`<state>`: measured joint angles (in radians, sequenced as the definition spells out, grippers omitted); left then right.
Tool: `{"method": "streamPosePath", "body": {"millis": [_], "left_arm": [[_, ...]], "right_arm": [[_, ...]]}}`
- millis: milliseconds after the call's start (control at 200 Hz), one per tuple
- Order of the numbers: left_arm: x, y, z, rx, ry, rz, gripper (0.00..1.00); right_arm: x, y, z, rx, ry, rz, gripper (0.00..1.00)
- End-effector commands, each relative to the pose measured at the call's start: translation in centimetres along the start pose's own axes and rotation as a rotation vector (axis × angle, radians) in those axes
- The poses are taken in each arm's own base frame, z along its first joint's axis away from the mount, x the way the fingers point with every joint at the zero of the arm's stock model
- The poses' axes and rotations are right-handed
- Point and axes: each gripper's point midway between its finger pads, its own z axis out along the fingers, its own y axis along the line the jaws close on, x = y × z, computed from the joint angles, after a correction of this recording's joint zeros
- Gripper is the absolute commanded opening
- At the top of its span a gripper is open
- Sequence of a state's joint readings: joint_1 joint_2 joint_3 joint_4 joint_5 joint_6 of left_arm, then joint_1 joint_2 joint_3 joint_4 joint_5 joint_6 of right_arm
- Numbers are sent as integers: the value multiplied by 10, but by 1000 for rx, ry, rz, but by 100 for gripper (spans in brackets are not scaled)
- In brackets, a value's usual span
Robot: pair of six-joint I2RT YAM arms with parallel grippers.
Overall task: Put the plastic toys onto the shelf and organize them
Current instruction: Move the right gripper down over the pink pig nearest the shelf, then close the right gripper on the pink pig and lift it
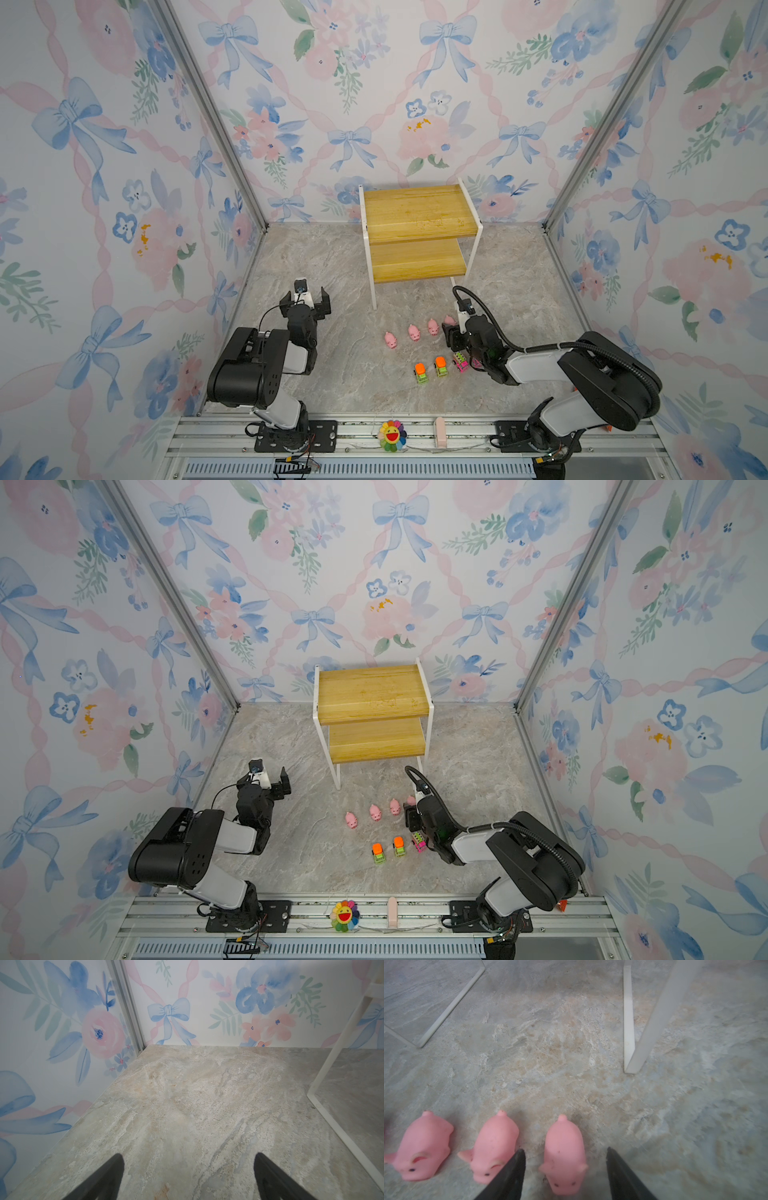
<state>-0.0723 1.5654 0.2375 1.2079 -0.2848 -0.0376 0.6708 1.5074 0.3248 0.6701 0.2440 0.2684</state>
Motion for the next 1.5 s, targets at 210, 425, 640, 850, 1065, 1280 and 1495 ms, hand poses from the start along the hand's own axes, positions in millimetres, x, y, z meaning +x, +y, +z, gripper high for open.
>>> {"method": "streamPosePath", "body": {"millis": [210, 425, 640, 850, 1065, 1280, 1495], "left_arm": [[-1, 1, -1, -9, -7, -15, 98], [-2, 1, -1, -9, -7, -15, 98], [-2, 1, -1, -10, -8, -16, 98], [-2, 2, -1, -10, -8, -15, 98], [-2, 1, -1, -10, -7, -15, 98], [-1, 1, -1, -10, -7, -15, 98], [-2, 1, -1, -9, -8, -15, 98]], "right_arm": [[-1, -1, 3, 20, -14, -26, 59], [1, -2, 5, 23, -10, -27, 55], [5, -4, 9, 29, -7, -27, 50], [4, -5, 12, 28, -16, -21, 47], [-1, -5, 12, 14, -26, -22, 42], [-5, -8, 15, 6, -32, -14, 38], [-2, -9, 17, -5, -20, -6, 31]]}}
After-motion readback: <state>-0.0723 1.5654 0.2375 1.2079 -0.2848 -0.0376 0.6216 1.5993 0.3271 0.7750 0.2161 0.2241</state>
